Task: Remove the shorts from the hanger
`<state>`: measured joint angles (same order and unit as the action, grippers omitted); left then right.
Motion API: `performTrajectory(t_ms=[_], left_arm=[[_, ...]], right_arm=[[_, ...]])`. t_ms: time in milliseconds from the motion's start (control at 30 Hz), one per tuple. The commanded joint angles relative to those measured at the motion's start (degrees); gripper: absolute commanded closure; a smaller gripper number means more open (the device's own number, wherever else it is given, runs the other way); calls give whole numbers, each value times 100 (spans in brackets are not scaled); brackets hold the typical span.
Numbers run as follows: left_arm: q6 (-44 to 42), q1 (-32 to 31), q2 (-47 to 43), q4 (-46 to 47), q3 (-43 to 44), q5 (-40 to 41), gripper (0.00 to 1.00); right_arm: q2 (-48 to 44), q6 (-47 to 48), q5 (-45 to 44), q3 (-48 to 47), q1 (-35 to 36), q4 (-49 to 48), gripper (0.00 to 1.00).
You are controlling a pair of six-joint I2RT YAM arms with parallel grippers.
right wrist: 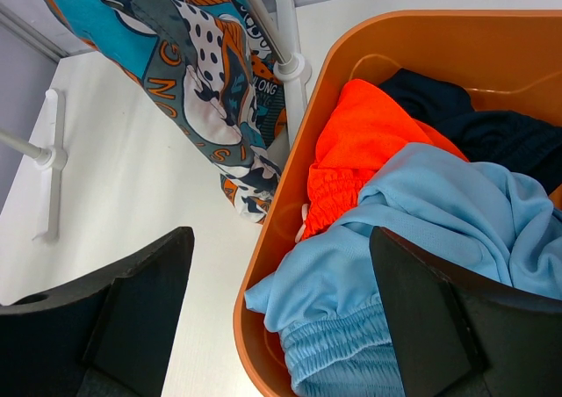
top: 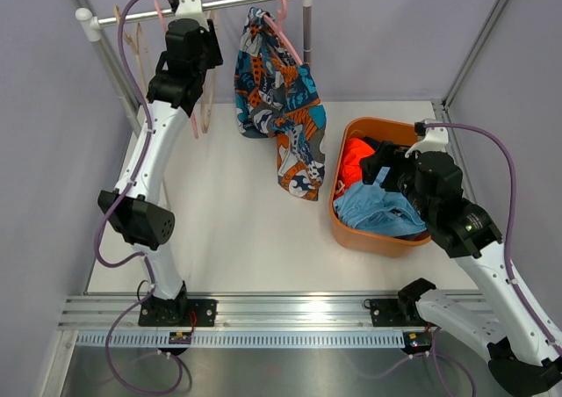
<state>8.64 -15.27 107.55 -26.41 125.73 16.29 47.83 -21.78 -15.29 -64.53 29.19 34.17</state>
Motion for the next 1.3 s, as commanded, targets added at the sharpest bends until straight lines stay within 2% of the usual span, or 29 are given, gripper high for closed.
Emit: performTrajectory(t_ms=[0,267,567,667,900,1100,1267], left_arm=[[14,6,-638,479,-189,-109,56],[-407,-362,-1174,593,-339,-21,41],[-715,-1118,-1447,874,-286,137,35],[-680,-1478,-1316,1120,-225,50,34],[-654,-2164,-253,1604,478,383,34],[-303,-2244,328,2122,540,585,33],[-337,-2261,679,2561,522,1374,30]], right_arm=[[-11,69,131,-174,-19,-86,10],[-20,42,175,-156,-19,-95,10],[-81,34,193,-147,-19,-16,10],[-134,25,202,-165,-10,54,10],[-248,-2,158,-200,-19,291,10],[-433,-19,18,-165,-19,502,10],[-477,7,-62,-139,-10,599,10]])
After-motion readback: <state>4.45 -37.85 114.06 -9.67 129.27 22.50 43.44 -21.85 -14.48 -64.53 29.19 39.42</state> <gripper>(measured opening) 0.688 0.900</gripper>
